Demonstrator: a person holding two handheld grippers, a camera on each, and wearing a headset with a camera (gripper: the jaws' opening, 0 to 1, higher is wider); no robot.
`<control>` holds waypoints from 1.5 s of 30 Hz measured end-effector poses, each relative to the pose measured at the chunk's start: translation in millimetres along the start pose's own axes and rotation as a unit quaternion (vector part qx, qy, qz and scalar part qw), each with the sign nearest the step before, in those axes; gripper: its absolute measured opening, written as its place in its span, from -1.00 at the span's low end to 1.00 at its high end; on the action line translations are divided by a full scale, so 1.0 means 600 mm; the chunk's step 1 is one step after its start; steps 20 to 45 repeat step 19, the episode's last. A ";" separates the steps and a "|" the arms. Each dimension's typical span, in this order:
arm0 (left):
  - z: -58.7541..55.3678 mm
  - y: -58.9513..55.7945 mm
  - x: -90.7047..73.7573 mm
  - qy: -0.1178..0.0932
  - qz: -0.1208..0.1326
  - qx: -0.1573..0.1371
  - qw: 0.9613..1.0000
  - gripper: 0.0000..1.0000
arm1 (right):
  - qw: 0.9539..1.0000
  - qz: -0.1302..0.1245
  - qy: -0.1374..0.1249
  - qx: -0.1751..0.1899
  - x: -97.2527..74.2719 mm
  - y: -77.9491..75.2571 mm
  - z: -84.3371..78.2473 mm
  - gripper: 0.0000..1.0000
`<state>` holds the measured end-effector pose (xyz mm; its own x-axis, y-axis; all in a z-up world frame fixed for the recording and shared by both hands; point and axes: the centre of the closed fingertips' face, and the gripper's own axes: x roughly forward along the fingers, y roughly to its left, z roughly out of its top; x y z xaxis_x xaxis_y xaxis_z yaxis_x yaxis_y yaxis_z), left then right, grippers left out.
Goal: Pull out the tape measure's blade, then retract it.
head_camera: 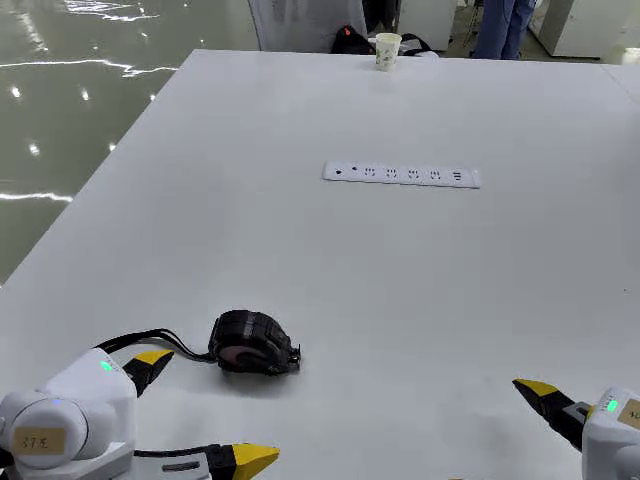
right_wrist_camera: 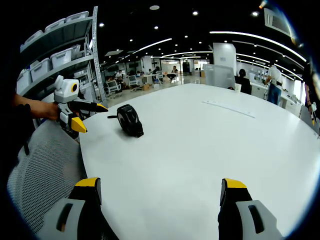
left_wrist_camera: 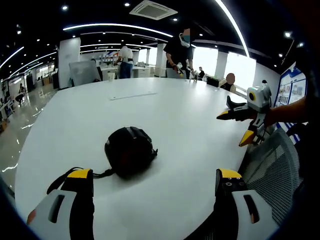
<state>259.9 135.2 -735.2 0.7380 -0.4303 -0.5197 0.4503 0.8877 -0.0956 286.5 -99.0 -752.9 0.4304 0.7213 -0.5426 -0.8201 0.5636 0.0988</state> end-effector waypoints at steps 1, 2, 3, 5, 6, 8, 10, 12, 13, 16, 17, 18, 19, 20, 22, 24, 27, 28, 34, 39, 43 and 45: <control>0.002 0.000 0.000 -0.003 -0.002 0.000 1.000 0.98 | 1.000 0.000 0.000 0.000 0.000 0.000 0.000 0.98; 0.001 -0.001 0.000 -0.001 -0.003 -0.002 1.000 0.98 | 1.000 0.000 0.000 0.001 -0.001 0.000 0.000 0.98; 0.001 0.000 -0.001 -0.001 -0.002 -0.001 1.000 0.98 | 1.000 0.000 0.000 0.000 -0.001 -0.001 0.000 0.98; 0.001 0.001 -0.001 -0.001 -0.001 0.001 1.000 0.98 | 1.000 -0.001 -0.002 0.001 -0.001 -0.001 0.002 0.98; 0.002 0.000 -0.001 -0.002 -0.003 0.000 1.000 0.98 | 1.000 -0.002 -0.002 0.001 -0.001 -0.001 0.002 0.98; 0.003 0.000 -0.002 -0.002 -0.003 0.004 1.000 0.98 | 1.000 -0.002 -0.002 0.001 -0.001 -0.002 0.002 0.98; 0.001 0.000 -0.002 0.001 -0.001 0.008 1.000 0.98 | 1.000 -0.001 -0.001 0.001 -0.001 -0.001 0.001 0.98; 0.001 0.000 -0.002 0.002 -0.002 0.007 1.000 0.98 | 1.000 -0.001 -0.002 0.001 -0.002 -0.001 0.001 0.98; 0.001 -0.001 -0.002 0.002 -0.004 0.007 1.000 0.98 | 1.000 0.000 -0.002 0.001 -0.002 -0.001 0.001 0.98; 0.000 -0.002 -0.003 0.003 -0.005 0.008 1.000 0.98 | 1.000 -0.001 -0.001 0.001 -0.002 0.000 0.000 0.98; 0.000 -0.003 -0.003 0.003 -0.006 0.008 1.000 0.98 | 1.000 -0.001 -0.001 0.002 -0.003 0.000 0.000 0.98; 0.000 -0.002 -0.003 0.002 -0.006 0.009 1.000 0.98 | 1.000 -0.001 -0.002 0.002 -0.003 0.000 0.000 0.98; 0.000 -0.003 -0.003 0.003 -0.009 0.007 1.000 0.98 | 1.000 -0.001 -0.003 0.002 -0.003 0.000 0.000 0.98; 0.000 -0.003 -0.003 0.003 -0.009 0.007 1.000 0.98 | 1.000 -0.001 -0.003 0.002 -0.003 0.000 0.000 0.98; 0.000 -0.003 -0.003 0.003 -0.009 0.007 1.000 0.98 | 1.000 -0.001 -0.003 0.002 -0.003 0.000 0.000 0.98; 0.000 -0.003 -0.003 0.003 -0.009 0.007 1.000 0.98 | 1.000 -0.001 -0.003 0.002 -0.003 0.000 0.000 0.98; 0.000 -0.003 -0.003 0.003 -0.009 0.007 1.000 0.98 | 1.000 -0.001 -0.003 0.002 -0.003 0.000 0.000 0.98; 0.000 -0.003 -0.003 0.003 -0.009 0.007 1.000 0.98 | 1.000 -0.001 -0.003 0.002 -0.003 0.000 0.000 0.98; 0.000 -0.003 -0.003 0.003 -0.009 0.007 1.000 0.98 | 1.000 -0.001 -0.003 0.002 -0.003 0.000 0.000 0.98; 0.000 -0.003 -0.003 0.003 -0.009 0.007 1.000 0.98 | 1.000 -0.001 -0.003 0.002 -0.003 0.000 0.000 0.98; 0.000 -0.003 -0.003 0.003 -0.009 0.007 1.000 0.98 | 1.000 -0.001 -0.003 0.002 -0.003 0.000 0.000 0.98; 0.000 -0.003 -0.003 0.003 -0.009 0.007 1.000 0.98 | 1.000 -0.001 -0.003 0.002 -0.003 0.000 0.000 0.98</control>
